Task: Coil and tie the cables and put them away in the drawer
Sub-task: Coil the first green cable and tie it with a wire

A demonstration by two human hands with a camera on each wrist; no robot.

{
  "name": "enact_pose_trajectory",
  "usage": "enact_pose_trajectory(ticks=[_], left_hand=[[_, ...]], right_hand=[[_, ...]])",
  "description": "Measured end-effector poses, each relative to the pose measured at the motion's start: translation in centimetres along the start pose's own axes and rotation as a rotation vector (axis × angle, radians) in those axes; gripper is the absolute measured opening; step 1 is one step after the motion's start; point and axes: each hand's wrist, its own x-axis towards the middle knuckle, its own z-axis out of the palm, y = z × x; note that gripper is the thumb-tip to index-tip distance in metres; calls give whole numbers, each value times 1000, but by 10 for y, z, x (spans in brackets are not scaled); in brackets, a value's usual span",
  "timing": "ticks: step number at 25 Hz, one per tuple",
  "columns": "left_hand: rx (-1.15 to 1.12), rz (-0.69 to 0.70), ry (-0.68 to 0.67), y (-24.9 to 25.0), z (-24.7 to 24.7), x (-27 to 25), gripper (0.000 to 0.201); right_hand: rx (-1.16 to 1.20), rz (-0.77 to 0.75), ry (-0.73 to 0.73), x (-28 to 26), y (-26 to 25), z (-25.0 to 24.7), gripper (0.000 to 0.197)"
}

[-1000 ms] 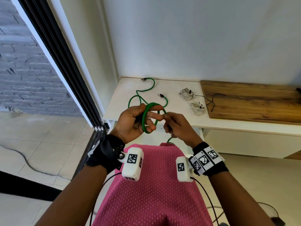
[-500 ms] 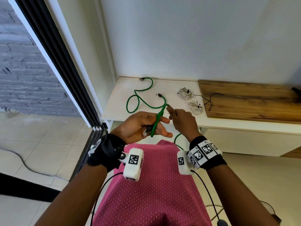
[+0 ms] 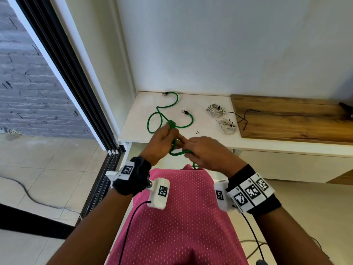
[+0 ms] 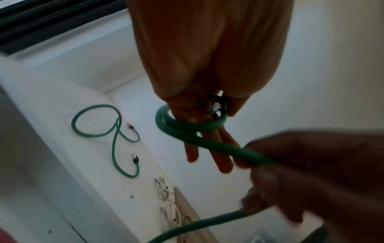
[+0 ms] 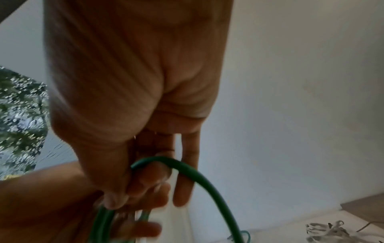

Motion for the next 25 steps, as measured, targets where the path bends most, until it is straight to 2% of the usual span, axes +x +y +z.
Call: enact_pose_trajectory(ticks=[3, 6, 8, 11, 13, 15, 17, 18, 19, 21, 23, 25], left_hand=[[184, -43, -208, -1, 4, -6, 25], [122, -90, -339, -3, 1, -9, 32], [-63, -81, -385, -6, 1, -12, 39], [-398, -29, -459, -6, 0, -16, 44], [-598, 13, -387, -4, -3, -15, 41], [-703, 36, -277, -1, -7, -11, 47], [-719, 49, -192, -1, -14, -9, 49], [-700, 36, -152, -1, -15, -8, 49], [-657, 10, -104, -1, -16, -8, 49], [-526, -62, -21, -2, -18, -9, 49], [-414, -131, -44, -2, -21, -12, 43], [-385, -191, -107, -1, -21, -15, 37]], right_hand=[[122, -134, 238, -3, 19, -20, 13], [151, -179, 333, -1, 35, -33, 17], [233, -115, 403, 2, 39, -32, 14], [589, 122, 484, 2, 44, -11, 5], [773, 370, 414, 1, 44, 9, 10], [646, 524, 147, -1, 36, 28, 13], [351, 463, -109, -1, 24, 44, 30], [249, 424, -158, -1, 20, 50, 35], [217, 406, -149, -2, 18, 52, 38], [307, 390, -27, -5, 20, 48, 41], [530, 428, 170, -8, 27, 38, 40], [704, 550, 315, -8, 35, 28, 42]])
